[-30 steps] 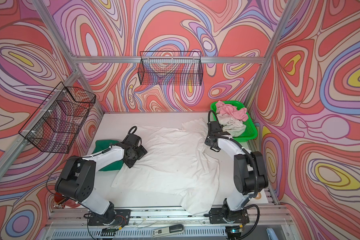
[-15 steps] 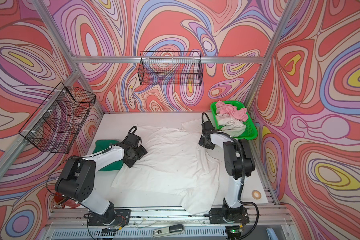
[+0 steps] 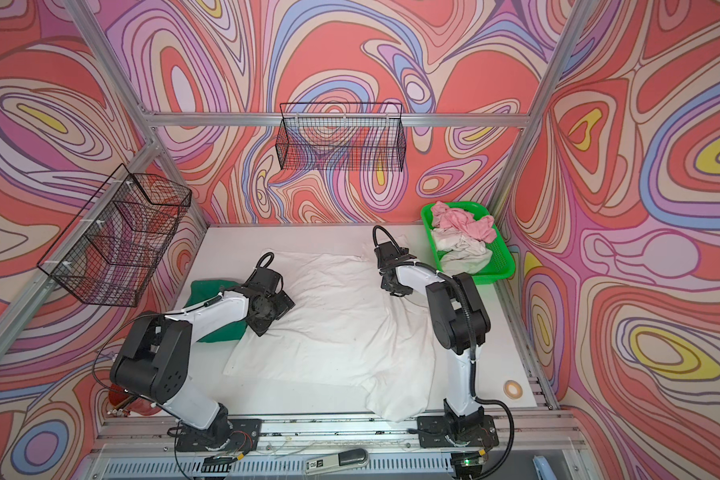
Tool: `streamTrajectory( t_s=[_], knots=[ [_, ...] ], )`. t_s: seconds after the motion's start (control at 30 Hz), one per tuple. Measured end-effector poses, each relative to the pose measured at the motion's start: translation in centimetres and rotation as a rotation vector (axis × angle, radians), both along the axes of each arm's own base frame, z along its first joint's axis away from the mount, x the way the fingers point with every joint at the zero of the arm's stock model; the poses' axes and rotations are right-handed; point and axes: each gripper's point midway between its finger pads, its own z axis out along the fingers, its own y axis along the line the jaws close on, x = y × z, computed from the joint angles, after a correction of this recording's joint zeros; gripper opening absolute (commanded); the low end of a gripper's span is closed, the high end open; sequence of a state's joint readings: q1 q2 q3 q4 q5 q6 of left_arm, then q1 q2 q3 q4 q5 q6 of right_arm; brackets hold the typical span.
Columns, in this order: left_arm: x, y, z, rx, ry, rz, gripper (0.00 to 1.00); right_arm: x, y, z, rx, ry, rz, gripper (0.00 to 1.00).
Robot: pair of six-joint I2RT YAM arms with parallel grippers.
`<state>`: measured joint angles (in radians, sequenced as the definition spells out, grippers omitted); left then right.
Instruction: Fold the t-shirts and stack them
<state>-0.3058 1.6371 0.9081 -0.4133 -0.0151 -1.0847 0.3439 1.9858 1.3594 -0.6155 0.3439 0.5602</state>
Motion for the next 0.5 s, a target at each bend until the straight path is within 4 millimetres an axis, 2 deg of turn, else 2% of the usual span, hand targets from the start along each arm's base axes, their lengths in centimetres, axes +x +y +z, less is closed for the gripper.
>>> streamTrajectory(
  t_s=[0.2, 0.27, 0.37, 0.5],
  knots=[
    [0.0, 0.0, 0.0, -0.004, -0.002, 0.0, 0.98, -3.2, -2.2, 4.0, 0.048, -0.065, -0.042, 0.41],
    [0.1, 0.0, 0.0, -0.007, -0.002, 0.001, 0.98, -4.3, -2.4, 4.7, 0.095, -0.086, -0.054, 0.39],
    [0.1, 0.0, 0.0, -0.011, -0.001, 0.002, 0.98, -6.8, -2.4, 3.6, 0.166, -0.063, -0.075, 0.37],
    [0.1, 0.0, 0.0, -0.012, -0.001, 0.002, 0.98, -10.7, -2.2, -0.2, 0.229, 0.035, -0.122, 0.36]
  ],
)
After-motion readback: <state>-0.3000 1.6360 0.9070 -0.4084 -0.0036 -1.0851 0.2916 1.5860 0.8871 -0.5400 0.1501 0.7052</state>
